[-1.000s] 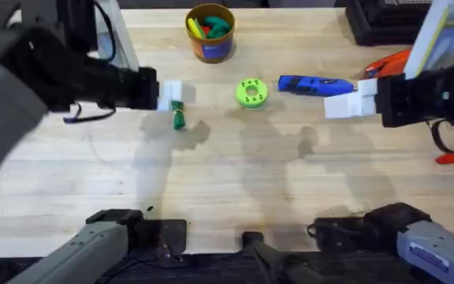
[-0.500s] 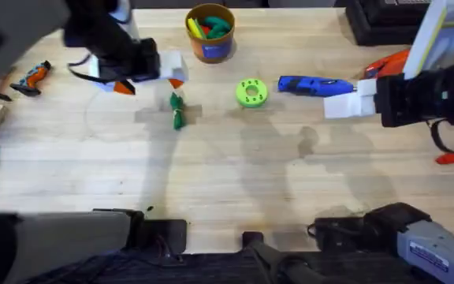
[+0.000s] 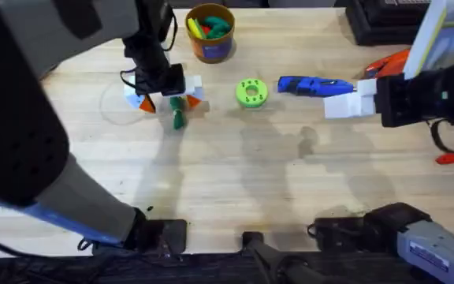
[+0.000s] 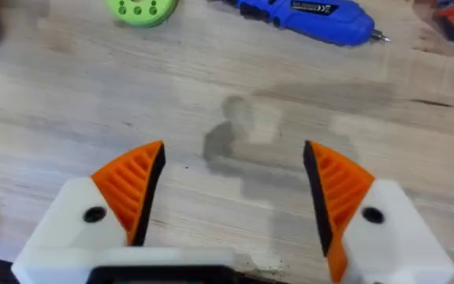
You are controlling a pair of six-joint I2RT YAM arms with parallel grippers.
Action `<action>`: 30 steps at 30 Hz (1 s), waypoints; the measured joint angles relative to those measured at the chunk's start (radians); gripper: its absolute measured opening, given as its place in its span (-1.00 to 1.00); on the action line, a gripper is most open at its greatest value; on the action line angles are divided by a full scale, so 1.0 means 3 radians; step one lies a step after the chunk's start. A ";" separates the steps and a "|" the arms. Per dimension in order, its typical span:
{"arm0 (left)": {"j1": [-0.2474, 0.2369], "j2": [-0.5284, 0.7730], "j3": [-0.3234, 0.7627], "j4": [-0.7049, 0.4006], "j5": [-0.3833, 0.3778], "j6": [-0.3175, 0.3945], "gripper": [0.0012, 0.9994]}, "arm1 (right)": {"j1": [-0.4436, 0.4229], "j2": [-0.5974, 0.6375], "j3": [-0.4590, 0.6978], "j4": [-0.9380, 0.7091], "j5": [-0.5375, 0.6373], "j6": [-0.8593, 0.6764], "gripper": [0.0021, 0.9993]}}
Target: Pick up the gripper from the table and insert it into the empty holder that is missing its gripper. Then pick up a screw, insert it into the mounting hole, and use the screwdriver to tighten it. Finally, clean up the table by picking up the vegetable and placing it into the bucket.
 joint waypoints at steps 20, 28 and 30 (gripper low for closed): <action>0.0000 0.0179 0.0000 0.0224 0.0016 0.0150 0.89 | 0.0000 0.0000 0.0000 -0.0001 0.0000 0.0011 0.98; 0.0000 0.0180 0.0000 0.0249 0.0021 0.0150 0.84 | 0.0000 0.0000 0.0000 -0.0081 0.0000 0.0011 0.98; 0.0000 0.0180 0.0000 0.0249 0.0027 0.0150 0.82 | 0.0000 0.0000 0.0000 -0.0084 0.0000 0.0011 0.98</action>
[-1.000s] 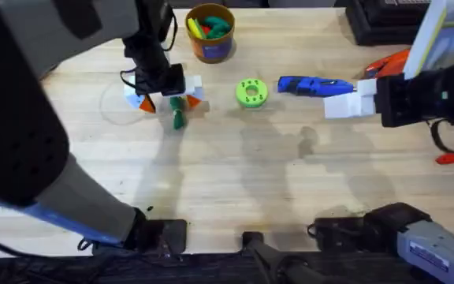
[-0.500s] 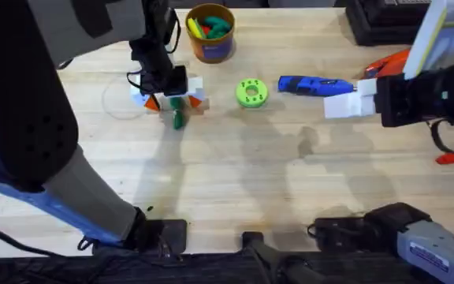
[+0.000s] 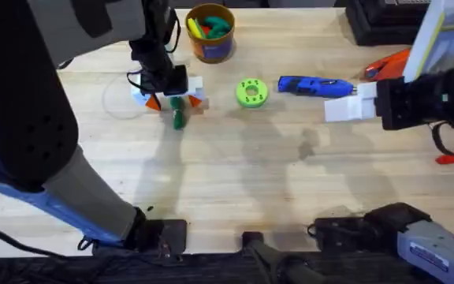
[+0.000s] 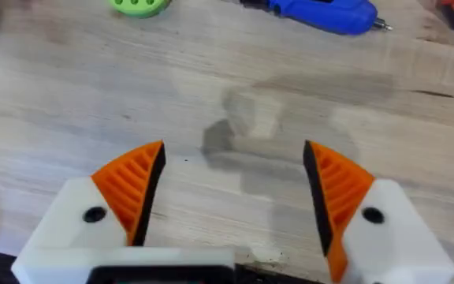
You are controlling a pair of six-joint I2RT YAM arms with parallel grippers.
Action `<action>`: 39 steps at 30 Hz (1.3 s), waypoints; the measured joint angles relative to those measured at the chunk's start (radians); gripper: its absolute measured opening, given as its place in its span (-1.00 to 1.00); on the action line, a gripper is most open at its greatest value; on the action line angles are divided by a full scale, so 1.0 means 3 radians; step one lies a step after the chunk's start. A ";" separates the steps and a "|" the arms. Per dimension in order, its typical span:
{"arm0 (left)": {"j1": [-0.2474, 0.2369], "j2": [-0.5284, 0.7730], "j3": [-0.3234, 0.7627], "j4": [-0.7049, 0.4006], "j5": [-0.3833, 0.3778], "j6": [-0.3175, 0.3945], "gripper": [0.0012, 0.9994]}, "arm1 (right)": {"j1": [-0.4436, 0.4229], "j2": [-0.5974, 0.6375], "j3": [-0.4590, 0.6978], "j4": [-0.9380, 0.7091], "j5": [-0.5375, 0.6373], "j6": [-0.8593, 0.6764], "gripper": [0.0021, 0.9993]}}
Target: Pick up the gripper from the table and insert it into the empty holder that is missing its gripper. Then pick up a screw, insert it into the mounting hole, and use the screwdriver to tighten it. Finally, clean up the table by picking up the vegetable and placing it into the bucket.
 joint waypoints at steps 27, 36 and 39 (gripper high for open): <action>0.0009 0.0093 0.0065 -0.0061 0.0066 0.0023 -0.96 | 0.0000 0.0000 0.0000 0.0000 0.0000 0.0000 0.98; 0.0009 0.0084 0.0937 -0.0291 0.0067 0.0023 -0.96 | 0.0000 0.0000 0.0000 0.0000 0.0000 0.0000 0.98; 0.0003 0.0082 0.1277 -0.0255 0.0096 0.0026 -0.96 | 0.0000 0.0000 0.0000 0.0000 0.0000 0.0000 0.98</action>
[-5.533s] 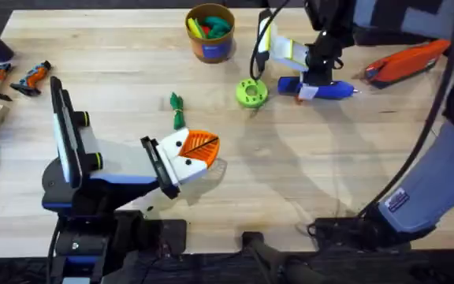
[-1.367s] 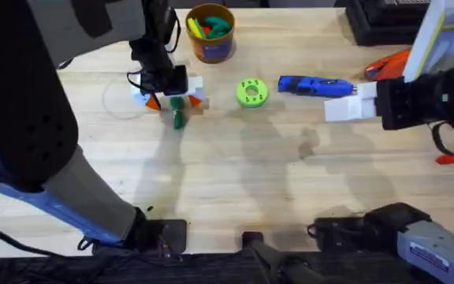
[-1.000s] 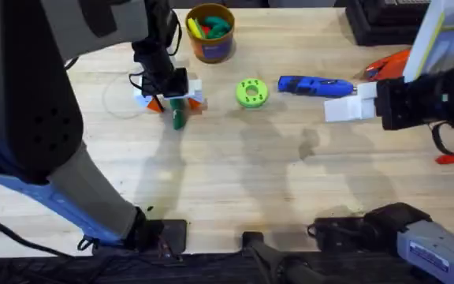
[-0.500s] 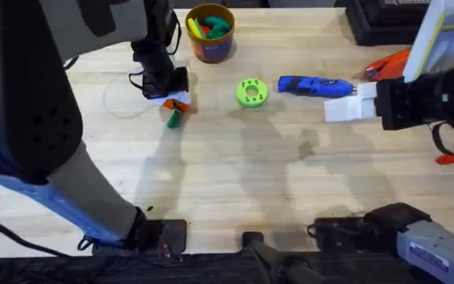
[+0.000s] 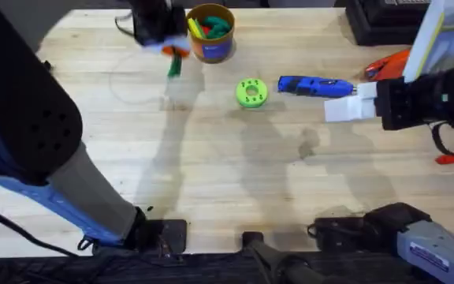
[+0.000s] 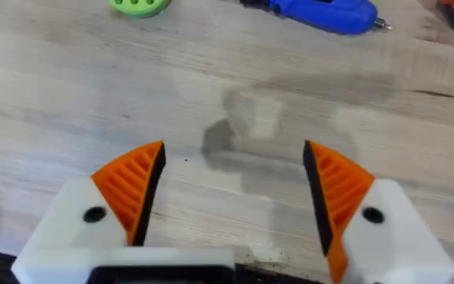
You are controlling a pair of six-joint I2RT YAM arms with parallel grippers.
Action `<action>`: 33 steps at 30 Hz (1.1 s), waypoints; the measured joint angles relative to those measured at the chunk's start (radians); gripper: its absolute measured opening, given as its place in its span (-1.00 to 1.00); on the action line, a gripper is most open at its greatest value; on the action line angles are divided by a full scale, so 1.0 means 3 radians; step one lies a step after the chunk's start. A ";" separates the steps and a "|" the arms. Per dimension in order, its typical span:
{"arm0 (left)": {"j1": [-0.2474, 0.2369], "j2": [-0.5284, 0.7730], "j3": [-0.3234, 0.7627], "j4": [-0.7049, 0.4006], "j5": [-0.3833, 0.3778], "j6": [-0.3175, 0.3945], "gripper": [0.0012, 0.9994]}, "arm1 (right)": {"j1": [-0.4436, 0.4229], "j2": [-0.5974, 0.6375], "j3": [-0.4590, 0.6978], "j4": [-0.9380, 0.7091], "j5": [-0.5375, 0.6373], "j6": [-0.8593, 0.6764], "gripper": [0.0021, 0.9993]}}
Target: Pick up the gripper from the table and insert it into the empty holder that is missing its gripper. Then pick up a screw, insert it into the mounting hole, and use the screwdriver to tighten it. Finally, clean up the table by picking up the vegetable and placing it into the bucket.
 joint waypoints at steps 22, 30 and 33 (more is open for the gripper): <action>-0.0224 0.0344 0.0266 0.1597 0.0246 0.0031 -0.66 | 0.0000 0.0000 0.0000 0.0000 0.0000 0.0000 0.98; -0.0214 0.0372 0.0269 0.1499 0.0248 0.0035 0.97 | 0.0000 0.0000 0.0000 0.0001 0.0000 0.0000 0.98; -0.0205 0.0371 0.0292 0.1233 0.0247 0.0035 0.97 | 0.0000 0.0000 0.0000 0.0001 0.0000 0.0000 0.98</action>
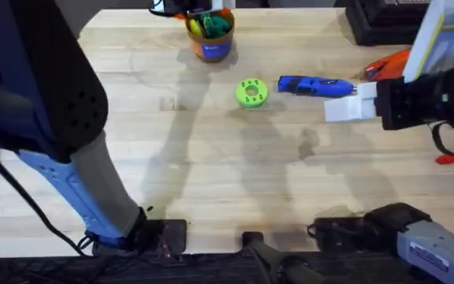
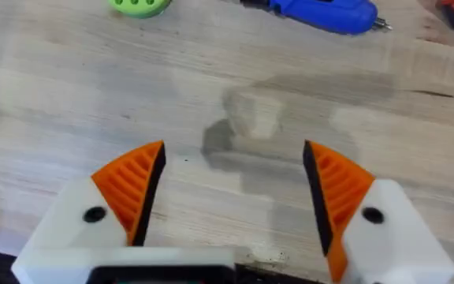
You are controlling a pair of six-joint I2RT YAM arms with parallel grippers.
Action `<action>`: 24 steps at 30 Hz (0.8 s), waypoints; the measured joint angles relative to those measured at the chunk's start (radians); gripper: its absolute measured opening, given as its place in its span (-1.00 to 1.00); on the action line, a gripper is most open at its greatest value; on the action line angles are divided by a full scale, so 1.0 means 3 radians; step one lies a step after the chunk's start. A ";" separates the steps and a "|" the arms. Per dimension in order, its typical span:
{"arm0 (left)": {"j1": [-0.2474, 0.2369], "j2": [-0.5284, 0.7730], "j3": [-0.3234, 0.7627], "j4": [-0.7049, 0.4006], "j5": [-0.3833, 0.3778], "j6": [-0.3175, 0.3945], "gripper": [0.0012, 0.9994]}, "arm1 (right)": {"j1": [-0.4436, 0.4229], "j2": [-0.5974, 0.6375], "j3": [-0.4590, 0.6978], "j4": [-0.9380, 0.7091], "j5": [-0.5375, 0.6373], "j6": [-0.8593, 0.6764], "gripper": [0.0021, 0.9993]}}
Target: Pick up the gripper from the table and insert it into the empty holder that is missing its gripper. Then pick up a screw, insert it into the mounting hole, and use the screwdriver to tighten it. Finally, clean up the table by picking up the vegetable and placing it into the bucket.
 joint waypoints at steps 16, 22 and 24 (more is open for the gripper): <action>0.0024 -0.1248 0.0113 -0.2082 -0.0373 0.0212 0.98 | 0.0000 0.0000 0.0000 0.0000 0.0001 0.0000 0.98; -0.0106 -0.1540 -0.0352 -0.2159 -0.0442 0.0211 0.98 | 0.0000 0.0000 0.0000 0.0000 0.0001 0.0000 0.98; -0.0172 -0.1638 -0.0680 -0.1999 -0.0444 0.0206 0.98 | 0.0000 0.0000 0.0000 0.0000 0.0001 0.0000 0.98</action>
